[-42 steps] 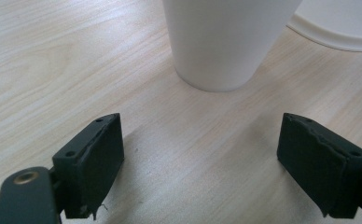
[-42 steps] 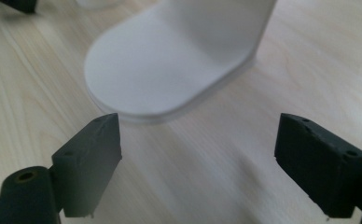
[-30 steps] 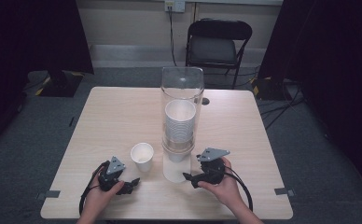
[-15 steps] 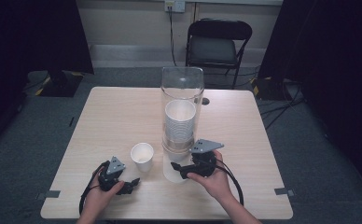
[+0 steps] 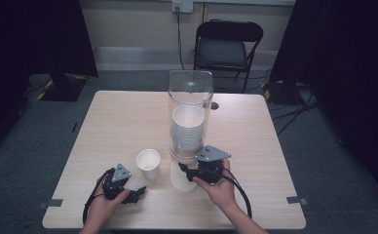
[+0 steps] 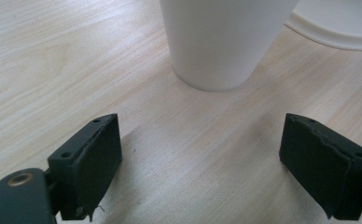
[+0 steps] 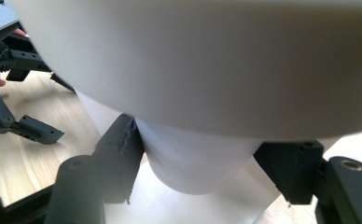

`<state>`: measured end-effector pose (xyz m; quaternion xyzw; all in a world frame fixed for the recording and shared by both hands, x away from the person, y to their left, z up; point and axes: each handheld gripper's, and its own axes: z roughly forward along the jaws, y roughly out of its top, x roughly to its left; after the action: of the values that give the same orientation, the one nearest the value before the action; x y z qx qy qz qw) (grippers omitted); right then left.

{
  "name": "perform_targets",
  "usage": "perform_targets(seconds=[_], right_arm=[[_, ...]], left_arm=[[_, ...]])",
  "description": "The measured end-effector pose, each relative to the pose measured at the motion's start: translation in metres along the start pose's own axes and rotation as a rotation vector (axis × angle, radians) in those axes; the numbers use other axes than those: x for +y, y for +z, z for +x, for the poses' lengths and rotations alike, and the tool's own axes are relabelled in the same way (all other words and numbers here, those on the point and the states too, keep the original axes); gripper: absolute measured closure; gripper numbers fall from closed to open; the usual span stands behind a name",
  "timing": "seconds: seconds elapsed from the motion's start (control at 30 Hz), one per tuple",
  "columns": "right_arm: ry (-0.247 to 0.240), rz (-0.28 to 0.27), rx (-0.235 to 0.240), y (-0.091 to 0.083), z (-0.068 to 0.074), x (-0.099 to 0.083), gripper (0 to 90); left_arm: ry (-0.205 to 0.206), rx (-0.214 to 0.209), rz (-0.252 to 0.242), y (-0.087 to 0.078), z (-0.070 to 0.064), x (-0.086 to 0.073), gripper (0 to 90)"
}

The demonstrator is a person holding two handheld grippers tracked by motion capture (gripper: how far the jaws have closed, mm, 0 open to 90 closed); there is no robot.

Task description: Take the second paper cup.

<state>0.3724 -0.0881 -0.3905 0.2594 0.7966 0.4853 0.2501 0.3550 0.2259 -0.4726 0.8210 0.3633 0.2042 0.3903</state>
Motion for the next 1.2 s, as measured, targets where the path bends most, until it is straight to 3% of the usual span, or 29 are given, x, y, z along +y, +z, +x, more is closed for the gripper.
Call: perform_targets(seconds=[0.2,0.3,0.53,0.63,0.8,0.87,0.93,1.2], right_arm=[[0.019,-0.011,0.009,0.0,-0.001,-0.004,35.5],[0.068,-0.009,0.029,-0.001,-0.001,-0.002,33.6],[0.079,-0.012,0.021,0.0,-0.002,0.001,30.3],[0.119,-0.03,0.03,-0.002,-0.002,0.003,28.8],[0.136,-0.041,0.022,-0.003,-0.001,0.008,28.8],[0.115,-0.032,0.015,-0.001,-0.001,0.009,30.5],[0.064,-0.011,0.001,0.0,-0.001,0.009,32.3],[0.069,-0.047,0.009,0.003,-0.001,-0.003,36.9]], left_arm=[[0.0,0.0,0.0,0.0,0.0,0.0,12.4],[-0.001,0.0,0.0,0.0,0.0,0.0,12.4],[0.001,-0.005,0.0,0.0,0.0,0.0,11.2],[0.001,-0.006,0.0,0.0,0.0,0.0,11.2],[0.001,-0.006,0.0,0.0,0.0,0.0,11.1],[0.001,-0.006,0.001,0.0,0.0,0.0,11.2],[0.001,-0.005,0.0,0.0,0.0,0.0,11.2],[0.001,-0.005,0.001,0.0,0.0,0.0,11.1]])
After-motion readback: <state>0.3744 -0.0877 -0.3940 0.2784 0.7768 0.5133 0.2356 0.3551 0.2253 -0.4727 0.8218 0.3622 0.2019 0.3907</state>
